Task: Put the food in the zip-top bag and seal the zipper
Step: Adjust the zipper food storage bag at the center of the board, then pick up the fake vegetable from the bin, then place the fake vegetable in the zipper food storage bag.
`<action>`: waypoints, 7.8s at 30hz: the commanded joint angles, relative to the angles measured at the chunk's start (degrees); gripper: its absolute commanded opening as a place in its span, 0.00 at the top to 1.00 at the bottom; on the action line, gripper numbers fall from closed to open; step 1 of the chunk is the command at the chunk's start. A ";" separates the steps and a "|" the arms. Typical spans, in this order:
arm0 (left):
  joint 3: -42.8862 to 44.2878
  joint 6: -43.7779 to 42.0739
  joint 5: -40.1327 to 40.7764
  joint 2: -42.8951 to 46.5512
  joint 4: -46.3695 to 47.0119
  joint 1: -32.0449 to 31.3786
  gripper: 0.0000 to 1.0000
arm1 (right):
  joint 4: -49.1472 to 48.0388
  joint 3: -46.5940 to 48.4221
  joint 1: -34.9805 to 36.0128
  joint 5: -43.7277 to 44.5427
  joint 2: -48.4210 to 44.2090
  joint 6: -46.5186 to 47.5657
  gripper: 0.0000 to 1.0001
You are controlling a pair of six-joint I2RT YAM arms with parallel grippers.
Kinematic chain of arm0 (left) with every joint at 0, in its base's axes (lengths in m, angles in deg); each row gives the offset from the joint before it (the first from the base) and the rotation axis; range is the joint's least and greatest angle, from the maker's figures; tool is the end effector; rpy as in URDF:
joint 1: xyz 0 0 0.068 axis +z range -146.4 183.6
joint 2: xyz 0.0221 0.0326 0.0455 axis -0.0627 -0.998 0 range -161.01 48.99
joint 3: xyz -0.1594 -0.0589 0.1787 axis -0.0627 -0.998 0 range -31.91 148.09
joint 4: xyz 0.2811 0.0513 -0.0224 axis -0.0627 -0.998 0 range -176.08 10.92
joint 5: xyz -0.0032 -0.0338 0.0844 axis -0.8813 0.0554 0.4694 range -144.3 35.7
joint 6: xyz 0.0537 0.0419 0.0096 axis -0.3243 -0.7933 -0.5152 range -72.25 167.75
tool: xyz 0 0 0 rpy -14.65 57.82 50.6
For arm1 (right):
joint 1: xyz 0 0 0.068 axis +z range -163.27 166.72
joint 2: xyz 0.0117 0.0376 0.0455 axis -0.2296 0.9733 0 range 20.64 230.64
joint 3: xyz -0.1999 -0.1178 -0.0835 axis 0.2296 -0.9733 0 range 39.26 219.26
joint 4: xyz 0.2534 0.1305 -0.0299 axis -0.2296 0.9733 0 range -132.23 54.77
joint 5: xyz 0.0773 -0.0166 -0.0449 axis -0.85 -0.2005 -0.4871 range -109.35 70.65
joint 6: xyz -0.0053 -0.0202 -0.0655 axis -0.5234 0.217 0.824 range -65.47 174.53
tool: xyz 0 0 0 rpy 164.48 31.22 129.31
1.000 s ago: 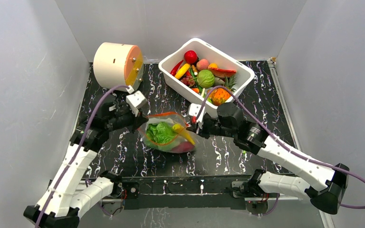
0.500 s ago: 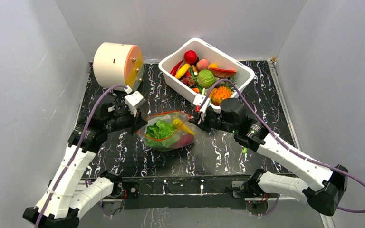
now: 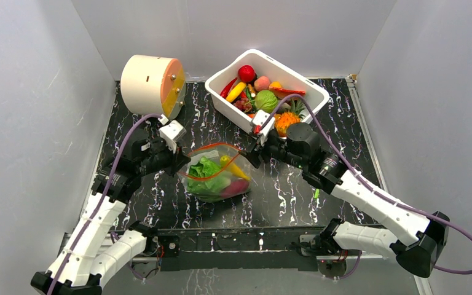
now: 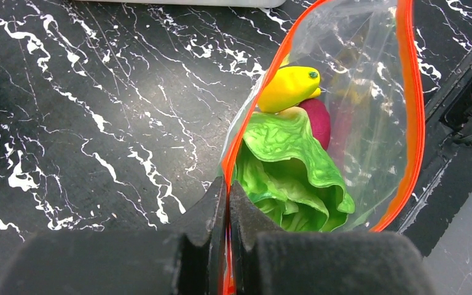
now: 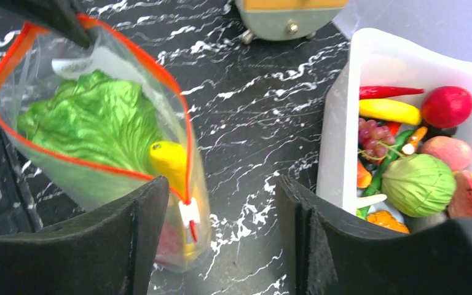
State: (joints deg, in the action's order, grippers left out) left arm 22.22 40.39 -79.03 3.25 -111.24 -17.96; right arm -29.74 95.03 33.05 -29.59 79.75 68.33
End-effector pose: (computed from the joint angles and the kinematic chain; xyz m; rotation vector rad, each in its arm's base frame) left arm 0.2042 -0.1056 0.3320 0.7654 1.8393 -0.5880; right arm 0.1979 0.2216 0.3257 -1.0495 1.5596 0.5583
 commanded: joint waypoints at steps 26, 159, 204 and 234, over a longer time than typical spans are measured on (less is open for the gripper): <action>-0.31 2.95 1.68 2.49 1.80 0.02 1.00 | 0.90 40.97 -15.24 19.41 44.96 -20.50 0.46; 9.12 32.52 3.39 -11.40 1.79 0.03 1.00 | -35.43 14.31 6.13 -28.29 13.44 -4.68 1.00; 9.99 26.78 -0.70 -11.62 -0.17 0.03 1.00 | -12.41 2.64 9.05 -16.18 6.76 13.64 1.00; 9.81 28.93 -7.35 -10.04 1.65 0.01 1.00 | 17.11 16.42 10.63 0.42 11.56 8.41 0.81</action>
State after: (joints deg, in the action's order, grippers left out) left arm 29.91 68.98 -85.20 -7.92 -111.04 -18.01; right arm -14.66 106.28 43.67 -30.53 92.93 80.05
